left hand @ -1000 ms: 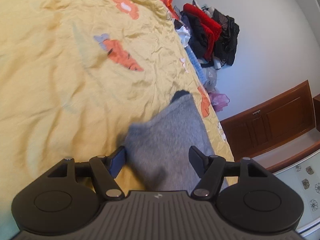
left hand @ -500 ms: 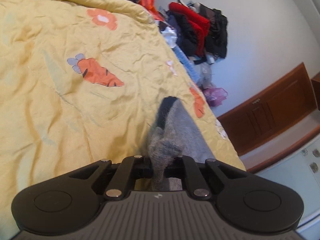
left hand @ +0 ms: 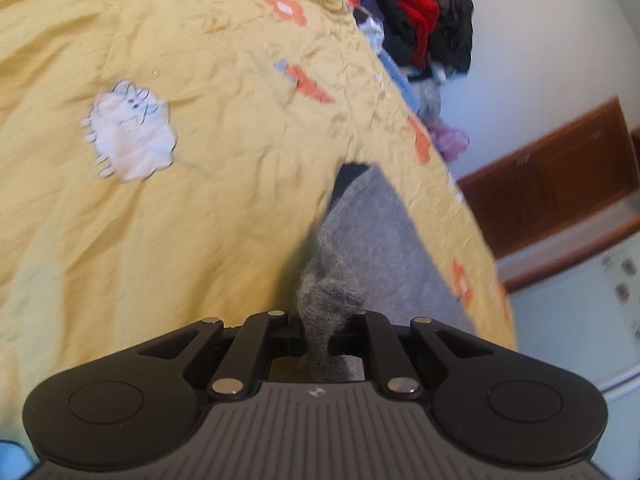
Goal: Fold small clothes
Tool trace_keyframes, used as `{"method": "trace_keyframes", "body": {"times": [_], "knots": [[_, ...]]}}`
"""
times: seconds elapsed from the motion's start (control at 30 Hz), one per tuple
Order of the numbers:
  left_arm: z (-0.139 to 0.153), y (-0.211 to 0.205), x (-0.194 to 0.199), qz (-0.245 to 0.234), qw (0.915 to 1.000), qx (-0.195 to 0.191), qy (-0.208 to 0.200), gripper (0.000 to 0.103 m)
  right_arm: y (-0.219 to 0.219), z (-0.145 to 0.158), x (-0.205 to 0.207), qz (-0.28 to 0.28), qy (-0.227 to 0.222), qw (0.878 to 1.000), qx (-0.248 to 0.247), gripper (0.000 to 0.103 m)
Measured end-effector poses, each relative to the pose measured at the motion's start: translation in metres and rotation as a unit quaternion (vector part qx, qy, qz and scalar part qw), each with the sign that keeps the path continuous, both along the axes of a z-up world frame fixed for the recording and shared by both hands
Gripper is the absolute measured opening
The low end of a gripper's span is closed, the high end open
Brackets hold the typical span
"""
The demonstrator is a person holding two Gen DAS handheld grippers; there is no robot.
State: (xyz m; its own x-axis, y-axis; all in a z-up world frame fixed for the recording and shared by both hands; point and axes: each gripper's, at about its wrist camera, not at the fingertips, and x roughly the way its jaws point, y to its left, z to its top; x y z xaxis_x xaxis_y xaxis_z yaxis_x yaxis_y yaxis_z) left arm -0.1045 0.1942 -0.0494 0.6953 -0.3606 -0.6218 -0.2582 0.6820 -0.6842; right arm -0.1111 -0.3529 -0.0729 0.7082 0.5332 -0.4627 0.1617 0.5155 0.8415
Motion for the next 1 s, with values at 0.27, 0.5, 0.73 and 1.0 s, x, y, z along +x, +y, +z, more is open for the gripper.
{"method": "trace_keyframes", "body": {"times": [0.27,0.5,0.73,1.0], "knots": [[0.046,0.007,-0.004,-0.013,0.9845,0.161,-0.067,0.06,-0.005,0.03,-0.013,-0.01,-0.017,0.988,-0.154,0.074],[0.077,-0.009,0.099,-0.011,0.9532,0.269,-0.138,0.082,-0.023,0.06,0.065,-0.014,-0.078,0.967,-0.244,0.072],[0.021,-0.073,0.215,-0.146,0.9307,0.329,-0.068,0.081,-0.008,0.035,0.167,0.04,-0.036,0.956,-0.287,0.07],[0.005,-0.087,0.239,-0.186,0.9307,0.309,-0.061,0.033,0.004,0.023,0.191,0.085,-0.03,0.953,-0.288,0.022]]}}
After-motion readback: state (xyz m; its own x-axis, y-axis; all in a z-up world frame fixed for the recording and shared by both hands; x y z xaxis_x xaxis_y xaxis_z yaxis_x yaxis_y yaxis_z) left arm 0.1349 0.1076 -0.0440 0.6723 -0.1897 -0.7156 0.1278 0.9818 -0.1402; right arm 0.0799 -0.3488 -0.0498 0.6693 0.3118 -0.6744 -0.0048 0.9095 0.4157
